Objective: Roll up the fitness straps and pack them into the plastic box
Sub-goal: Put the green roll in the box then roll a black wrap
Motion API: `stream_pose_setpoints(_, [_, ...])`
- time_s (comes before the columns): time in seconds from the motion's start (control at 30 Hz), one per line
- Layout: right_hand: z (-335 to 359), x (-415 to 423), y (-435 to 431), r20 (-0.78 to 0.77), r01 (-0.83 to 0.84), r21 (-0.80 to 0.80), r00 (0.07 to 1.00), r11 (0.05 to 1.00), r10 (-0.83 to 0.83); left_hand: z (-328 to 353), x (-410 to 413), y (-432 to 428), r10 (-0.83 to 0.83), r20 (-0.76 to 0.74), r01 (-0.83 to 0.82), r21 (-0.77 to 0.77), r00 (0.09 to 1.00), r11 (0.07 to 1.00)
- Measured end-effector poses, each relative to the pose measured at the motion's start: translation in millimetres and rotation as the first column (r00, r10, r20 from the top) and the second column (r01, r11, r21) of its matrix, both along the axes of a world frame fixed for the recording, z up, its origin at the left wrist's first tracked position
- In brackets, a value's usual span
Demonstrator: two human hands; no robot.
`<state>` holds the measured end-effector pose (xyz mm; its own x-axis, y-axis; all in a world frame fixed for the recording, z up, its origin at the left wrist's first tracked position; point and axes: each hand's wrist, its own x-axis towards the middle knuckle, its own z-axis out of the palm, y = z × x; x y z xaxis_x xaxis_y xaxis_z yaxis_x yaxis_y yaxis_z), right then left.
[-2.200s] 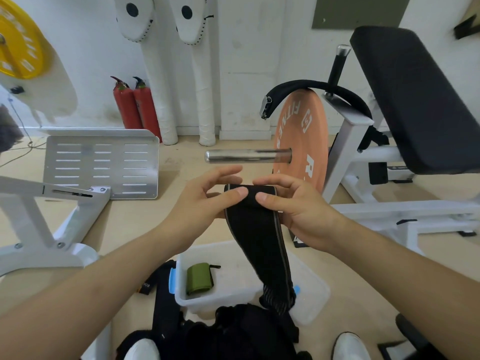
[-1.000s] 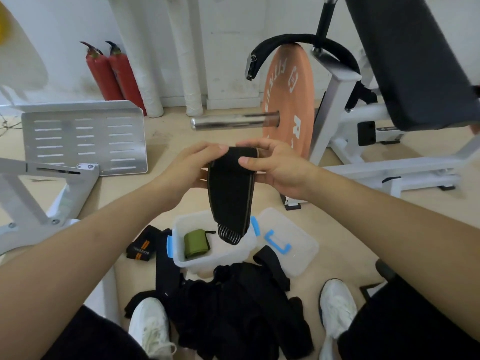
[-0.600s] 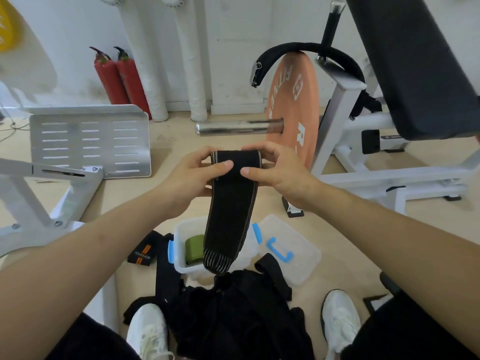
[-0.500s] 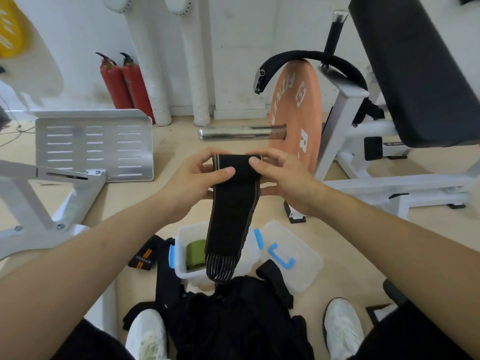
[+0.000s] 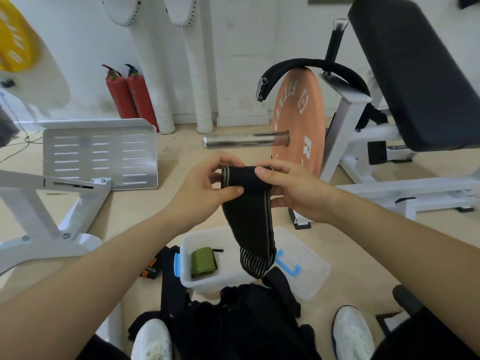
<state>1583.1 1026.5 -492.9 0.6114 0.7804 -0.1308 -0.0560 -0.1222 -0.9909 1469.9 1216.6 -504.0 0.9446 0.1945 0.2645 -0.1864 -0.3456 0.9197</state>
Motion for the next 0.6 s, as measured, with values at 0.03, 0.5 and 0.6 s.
stream_pose_setpoints(0.03, [0.9,0.5,-1.0,0.014,-0.002,0.017,1.000,1.000,0.002,0.9,-0.2,0.9,0.002,-0.028,-0.002,-0.007,1.000,1.000])
stream_pose_setpoints(0.5, [0.3,-2.1,-9.3,0.613,0.026,0.014,0.790,1.000,-0.029,8.5,-5.8,-3.4,-0.004,-0.162,-0.021,-0.153,0.987,0.988])
stream_pose_setpoints(0.6, [4.0,-2.9,-10.1,0.565,0.049,-0.014,0.824,0.999,-0.033,6.9,-5.2,0.0,0.048,-0.089,-0.055,-0.071,0.995,0.996])
